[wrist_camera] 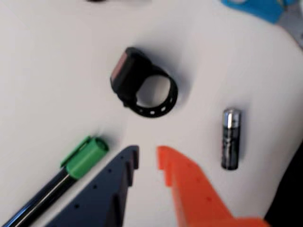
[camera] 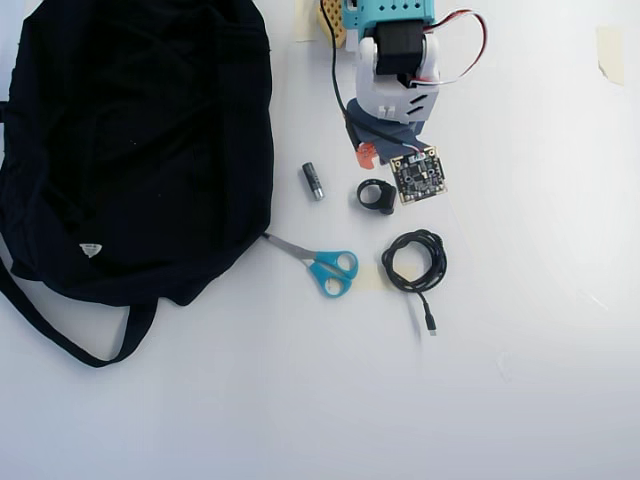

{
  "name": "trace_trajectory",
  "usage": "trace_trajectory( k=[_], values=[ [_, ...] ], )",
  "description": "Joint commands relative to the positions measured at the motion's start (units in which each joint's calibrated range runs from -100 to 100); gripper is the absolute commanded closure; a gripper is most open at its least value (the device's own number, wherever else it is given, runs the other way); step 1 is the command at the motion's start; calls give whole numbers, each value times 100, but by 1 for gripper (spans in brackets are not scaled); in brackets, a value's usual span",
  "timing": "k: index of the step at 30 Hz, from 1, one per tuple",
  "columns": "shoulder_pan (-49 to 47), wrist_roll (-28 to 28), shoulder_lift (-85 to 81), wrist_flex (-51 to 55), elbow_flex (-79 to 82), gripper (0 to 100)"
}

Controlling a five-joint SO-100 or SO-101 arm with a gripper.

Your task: Put the cable into the black bag

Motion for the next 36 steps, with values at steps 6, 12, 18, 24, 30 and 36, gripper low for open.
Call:
trace_trajectory(
  k=[6, 12, 18, 24, 30, 36],
  values=[
    [-97, 144, 560, -93, -989, 81],
    [-269, 207, 1158, -93, -1771, 80],
    [-351, 212, 1780, -93, -2499, 80],
    [-404, 327, 2361, -93, -3110, 80],
    [-486, 333, 2793, -93, -3469, 80],
    [-508, 521, 3158, -248, -3730, 80]
  ],
)
